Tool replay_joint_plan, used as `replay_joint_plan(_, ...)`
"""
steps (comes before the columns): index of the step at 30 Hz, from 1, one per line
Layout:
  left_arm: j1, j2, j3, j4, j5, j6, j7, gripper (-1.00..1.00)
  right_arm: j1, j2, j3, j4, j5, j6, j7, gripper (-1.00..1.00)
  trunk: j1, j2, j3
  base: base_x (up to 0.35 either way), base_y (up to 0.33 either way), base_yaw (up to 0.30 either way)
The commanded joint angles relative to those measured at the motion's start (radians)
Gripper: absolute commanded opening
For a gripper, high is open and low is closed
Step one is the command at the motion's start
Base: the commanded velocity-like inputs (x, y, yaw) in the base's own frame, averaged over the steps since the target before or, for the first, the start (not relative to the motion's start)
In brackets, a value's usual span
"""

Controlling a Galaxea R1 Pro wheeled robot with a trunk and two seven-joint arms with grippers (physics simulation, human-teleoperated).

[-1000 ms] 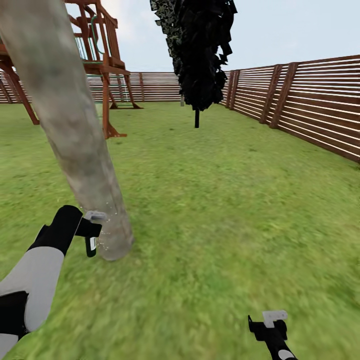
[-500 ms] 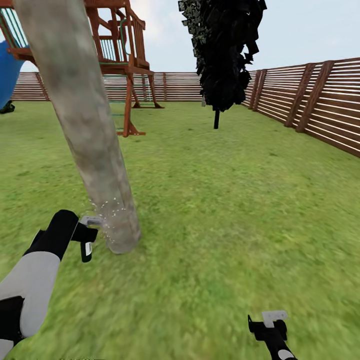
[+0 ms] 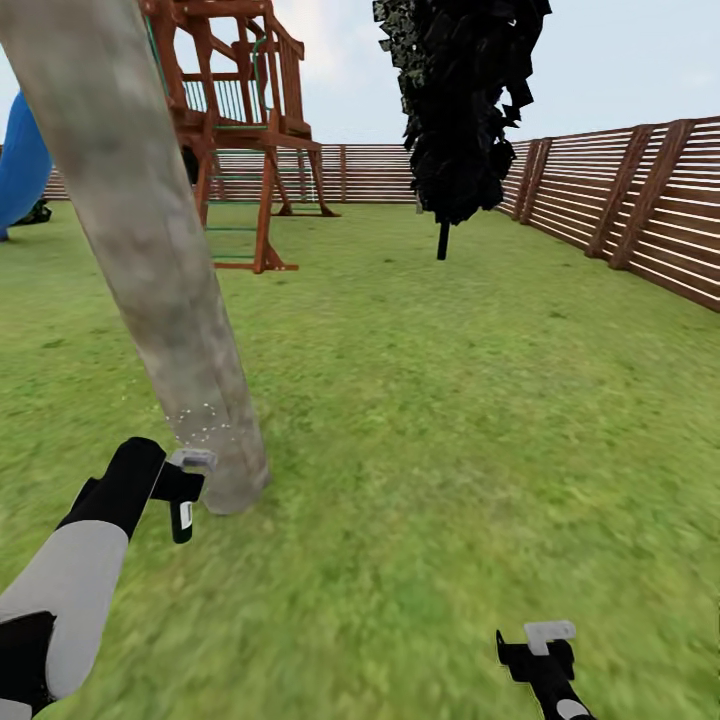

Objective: In the garden, pick up the pesticide atomizer on the floor and spray pesticide onto both trees until each tree trunk is fully covered.

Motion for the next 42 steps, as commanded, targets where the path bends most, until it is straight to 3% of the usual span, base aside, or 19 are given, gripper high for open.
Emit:
replay_joint_plan(1,0.001,0.006,0.029,0.000,0.001,-0.002,0.000,-1.00,0.000,0.000,0.000,0.000,0.000,0.000,0.001,1.00,0.000,0.000,0.000,0.177,-0.245,0.000)
replay_joint_plan(3,0.013,0.016,0.074,0.001,-0.005,-0.005,0.006,-1.00,0.000,0.000,0.000,0.000,0.000,0.000,0.001,1.00,0.000,0.000,0.000,0.177,-0.244,0.000)
replay_joint_plan(4,0.027,0.021,0.081,0.002,-0.006,-0.009,0.010,-1.00,0.000,-0.001,0.000,0.000,0.000,0.000,0.001,1.00,0.000,0.000,0.000,0.177,-0.244,0.000)
replay_joint_plan(7,0.054,0.019,0.089,0.034,-0.003,-0.115,0.029,-1.00,0.000,0.000,0.000,0.000,0.000,0.000,0.001,1.00,0.000,0.000,0.000,0.178,-0.244,0.000)
replay_joint_plan(9,0.057,0.021,0.092,0.066,0.000,-0.133,0.038,-1.00,0.000,0.001,0.000,0.000,0.000,0.000,0.001,1.00,0.000,0.000,0.000,0.187,-0.237,0.000)
replay_joint_plan(11,0.079,0.020,0.127,0.068,0.003,-0.137,0.113,-1.00,0.000,0.001,0.000,0.000,0.000,0.000,0.001,1.00,0.000,0.000,0.000,0.188,-0.236,0.000)
replay_joint_plan(14,0.102,0.016,0.137,0.069,0.003,-0.180,0.143,-1.00,0.000,0.001,0.000,0.000,0.000,0.000,0.001,1.00,0.000,0.000,0.000,0.188,-0.236,0.000)
replay_joint_plan(15,0.104,0.015,0.148,0.072,0.004,-0.189,0.145,-1.00,0.000,0.001,0.000,0.000,0.000,0.000,0.001,1.00,0.000,0.000,0.000,0.186,-0.236,0.000)
replay_joint_plan(17,0.116,0.013,0.217,0.085,0.013,-0.200,0.147,-1.00,0.000,0.000,0.000,0.000,0.000,0.000,0.001,1.00,0.000,0.000,0.000,0.190,-0.234,0.000)
replay_joint_plan(22,0.173,0.028,0.255,0.086,0.014,-0.205,0.149,-1.00,0.000,0.001,0.000,-0.001,0.000,0.000,0.001,1.00,0.000,0.000,0.000,0.200,-0.231,0.072)
replay_joint_plan(24,0.204,0.031,0.282,0.087,0.011,-0.269,0.161,-1.00,0.000,0.002,0.000,-0.001,0.000,0.000,0.001,1.00,0.000,0.000,0.000,0.205,-0.227,0.258)
replay_joint_plan(26,0.233,0.026,0.292,0.090,0.016,-0.315,0.212,-1.00,0.000,0.002,0.000,-0.001,0.000,0.000,0.001,1.00,0.000,0.000,0.000,0.223,-0.208,0.271)
replay_joint_plan(29,0.239,0.014,0.297,0.091,0.022,-0.324,0.230,-1.00,0.000,0.006,0.000,0.000,0.000,0.000,0.002,1.00,0.000,0.000,0.000,0.238,-0.188,0.274)
replay_joint_plan(31,0.240,0.012,0.297,0.091,0.071,-0.325,0.232,-1.00,0.000,0.007,0.000,0.000,0.000,0.000,0.002,1.00,0.000,0.000,0.000,0.238,-0.187,0.274)
replay_joint_plan(33,0.241,0.011,0.295,0.094,0.092,-0.328,0.234,-1.00,0.000,0.006,0.000,-0.001,-0.001,0.000,0.002,1.00,0.000,0.000,0.000,0.219,-0.201,0.274)
replay_joint_plan(40,0.253,0.010,0.293,0.100,0.087,-0.330,0.241,-1.00,0.000,0.002,0.000,0.000,-0.002,-0.001,0.001,1.00,0.000,0.000,0.000,0.175,-0.227,0.062)
replay_joint_plan(42,0.262,0.009,0.291,0.101,0.093,-0.331,0.330,-1.00,0.000,-0.002,0.000,0.000,0.000,-0.001,0.001,1.00,0.000,0.000,0.000,0.045,-0.268,0.000)
